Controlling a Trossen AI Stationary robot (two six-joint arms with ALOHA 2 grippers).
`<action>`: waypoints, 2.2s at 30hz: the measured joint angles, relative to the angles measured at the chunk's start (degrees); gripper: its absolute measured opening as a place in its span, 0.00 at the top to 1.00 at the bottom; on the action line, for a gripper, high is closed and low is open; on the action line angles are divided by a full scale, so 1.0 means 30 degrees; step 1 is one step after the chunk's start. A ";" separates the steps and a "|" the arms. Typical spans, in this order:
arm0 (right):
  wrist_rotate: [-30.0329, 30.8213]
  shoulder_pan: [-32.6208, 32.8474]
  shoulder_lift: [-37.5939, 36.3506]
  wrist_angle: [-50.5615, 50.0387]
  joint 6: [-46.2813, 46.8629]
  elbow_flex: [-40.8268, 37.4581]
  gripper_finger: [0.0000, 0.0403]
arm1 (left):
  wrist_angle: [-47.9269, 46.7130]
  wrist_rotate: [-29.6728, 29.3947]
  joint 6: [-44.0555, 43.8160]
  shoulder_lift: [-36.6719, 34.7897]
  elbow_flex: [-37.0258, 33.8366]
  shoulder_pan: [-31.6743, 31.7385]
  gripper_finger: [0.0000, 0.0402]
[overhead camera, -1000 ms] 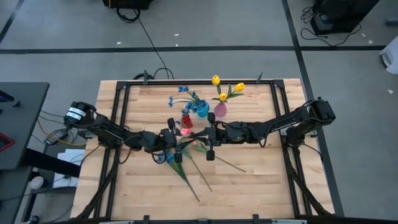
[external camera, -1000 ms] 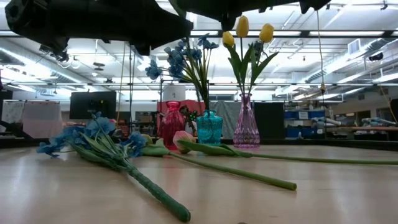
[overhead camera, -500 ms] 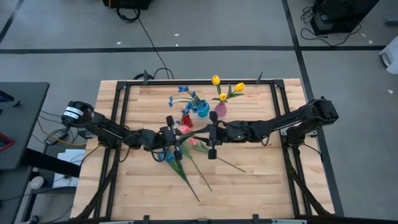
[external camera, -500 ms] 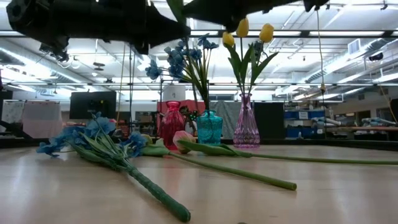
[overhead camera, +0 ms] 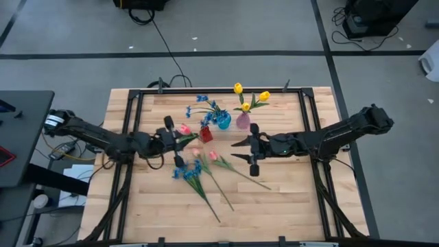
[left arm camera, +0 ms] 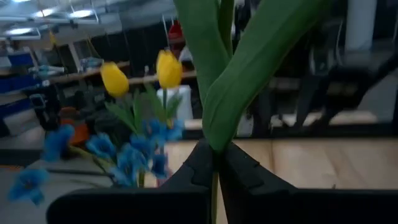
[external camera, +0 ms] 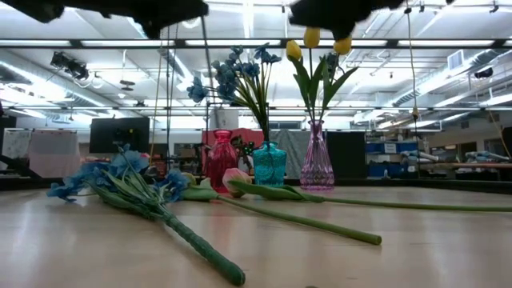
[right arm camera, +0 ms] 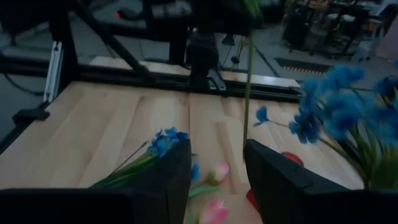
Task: Sort flowers into vase by color
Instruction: Put the pink flower into the red vase
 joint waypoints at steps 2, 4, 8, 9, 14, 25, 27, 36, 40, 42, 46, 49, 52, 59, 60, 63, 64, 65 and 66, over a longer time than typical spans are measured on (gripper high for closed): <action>0.0000 -0.0097 -0.0437 0.1868 0.0216 -0.1493 0.60 | -0.0376 0.0013 0.0075 -0.0987 0.0007 -0.0102 0.96; 0.0006 -0.0166 -0.0742 0.3886 0.0230 -0.2952 0.60 | -0.0807 0.0023 0.0099 -0.2018 0.0007 -0.0190 0.96; 0.0038 -0.0265 -0.1238 0.7225 0.0231 -0.5501 0.60 | -0.2460 -0.0981 0.0250 -0.3873 0.0007 -0.0230 0.96; 0.0054 -0.0269 -0.1357 0.8028 0.0238 -0.6024 0.60 | -0.2846 -0.1573 0.0303 -0.4218 0.0008 -0.0230 0.96; 0.0049 -0.0269 -0.1443 1.0885 0.0711 -0.7919 0.60 | -0.3697 -0.2823 0.0663 -0.5419 0.0000 -0.0223 0.96; 0.0334 -0.0277 -0.1444 1.1472 0.1684 -0.9191 0.61 | -0.3384 -0.3495 0.1751 -0.6330 0.0007 -0.0002 0.96; 0.0533 -0.0277 -0.1444 1.1461 0.1548 -0.9191 0.61 | -0.3247 -0.3662 0.2054 -0.6347 0.0007 0.0159 0.96; 0.0518 -0.0291 -0.1444 1.2123 0.1466 -0.9191 0.61 | -0.3444 -0.3310 0.2008 -0.6444 0.0003 0.0844 0.96; 0.0510 -0.0291 -0.1444 1.2586 0.1227 -0.9183 0.61 | -0.1768 -0.1878 0.1091 -0.5497 -0.0867 0.1398 0.96; 0.0512 -0.0291 -0.1444 1.2534 0.1071 -0.9183 0.61 | -0.0348 -0.1666 0.0968 -0.4916 -0.1527 0.1559 0.96; 0.0513 -0.0291 -0.1444 1.2532 0.1023 -0.9183 0.61 | 0.2047 -0.1412 0.0688 -0.3777 -0.2274 0.1748 0.96; 0.0510 -0.0291 -0.1444 1.2532 0.0988 -0.9183 0.61 | 0.3025 -0.1292 0.0510 -0.2955 -0.2580 0.2016 0.96; 0.0510 -0.0291 -0.1444 1.2532 0.0988 -0.9183 0.61 | 0.4199 -0.1269 0.0159 -0.2105 -0.2990 0.2431 0.96; 0.0503 -0.0291 -0.1437 1.2493 0.1035 -0.9183 0.61 | 0.6683 -0.0501 -0.0584 -0.0277 -0.3402 0.3409 0.96; 0.0503 -0.0291 -0.1437 1.2465 0.1036 -0.9183 0.61 | 0.6910 -0.0461 -0.0591 -0.0090 -0.3402 0.3469 0.96; 0.0503 -0.0291 -0.1437 1.2444 0.1039 -0.9183 0.61 | 0.7140 -0.0409 -0.0811 0.0529 -0.3402 0.3710 0.96; 0.0503 -0.0291 -0.1437 1.2446 0.1041 -0.9183 0.61 | 0.7100 -0.0390 -0.0917 0.0751 -0.3402 0.3803 0.96; 0.0503 -0.0291 -0.1437 1.2437 0.1042 -0.9183 0.61 | 0.7119 -0.0388 -0.1004 0.0978 -0.3402 0.3898 0.96; 0.0503 -0.0291 -0.1437 1.2437 0.1046 -0.9183 0.61 | 0.7179 -0.0395 -0.1064 0.1214 -0.3402 0.3965 0.96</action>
